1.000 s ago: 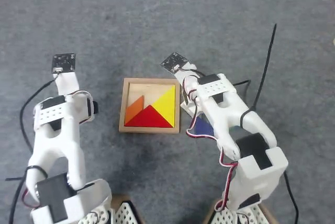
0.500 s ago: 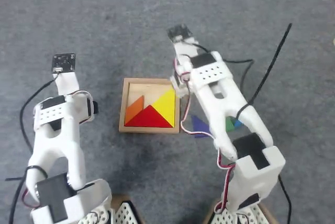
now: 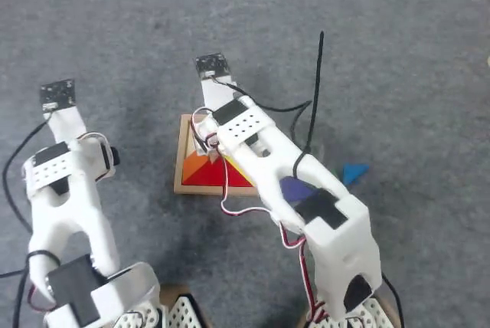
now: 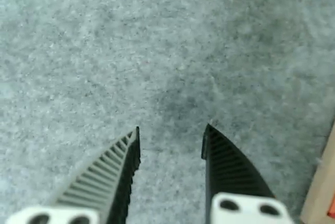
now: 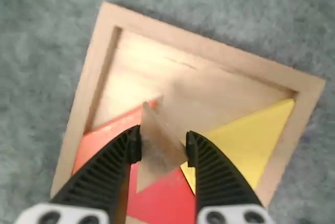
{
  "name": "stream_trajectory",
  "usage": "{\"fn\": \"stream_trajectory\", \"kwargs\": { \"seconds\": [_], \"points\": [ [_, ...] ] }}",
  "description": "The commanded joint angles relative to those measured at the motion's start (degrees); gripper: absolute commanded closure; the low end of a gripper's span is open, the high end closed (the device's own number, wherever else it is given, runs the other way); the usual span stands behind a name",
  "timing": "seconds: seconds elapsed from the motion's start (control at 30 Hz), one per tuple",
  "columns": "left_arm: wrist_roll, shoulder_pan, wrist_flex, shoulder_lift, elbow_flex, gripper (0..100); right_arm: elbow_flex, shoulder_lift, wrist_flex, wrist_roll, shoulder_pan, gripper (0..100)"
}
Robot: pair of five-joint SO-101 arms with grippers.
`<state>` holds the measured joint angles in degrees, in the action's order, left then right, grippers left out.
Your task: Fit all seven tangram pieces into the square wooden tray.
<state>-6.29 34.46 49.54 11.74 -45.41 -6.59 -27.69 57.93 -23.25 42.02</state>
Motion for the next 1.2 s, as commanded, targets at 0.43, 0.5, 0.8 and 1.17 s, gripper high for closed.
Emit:
{"fn": "stream_trajectory", "kwargs": {
  "seconds": [0.43,0.5,0.8,1.17],
  "points": [
    [0.53,-0.26,0.53,2.37,2.42,80,-4.04,-1.10,-3.47,-5.80,0.22,96.3],
    [0.53,-0.26,0.53,2.37,2.42,80,-4.04,-1.10,-3.38,-7.65,0.13,94.6],
    [0.53,-0.26,0.79,2.37,2.42,80,-3.96,-1.19,-3.47,-8.26,-0.04,92.1],
    [0.53,-0.26,0.88,2.37,2.42,80,-3.96,-1.19,-3.47,-8.18,-0.57,91.7]
  ]
}}
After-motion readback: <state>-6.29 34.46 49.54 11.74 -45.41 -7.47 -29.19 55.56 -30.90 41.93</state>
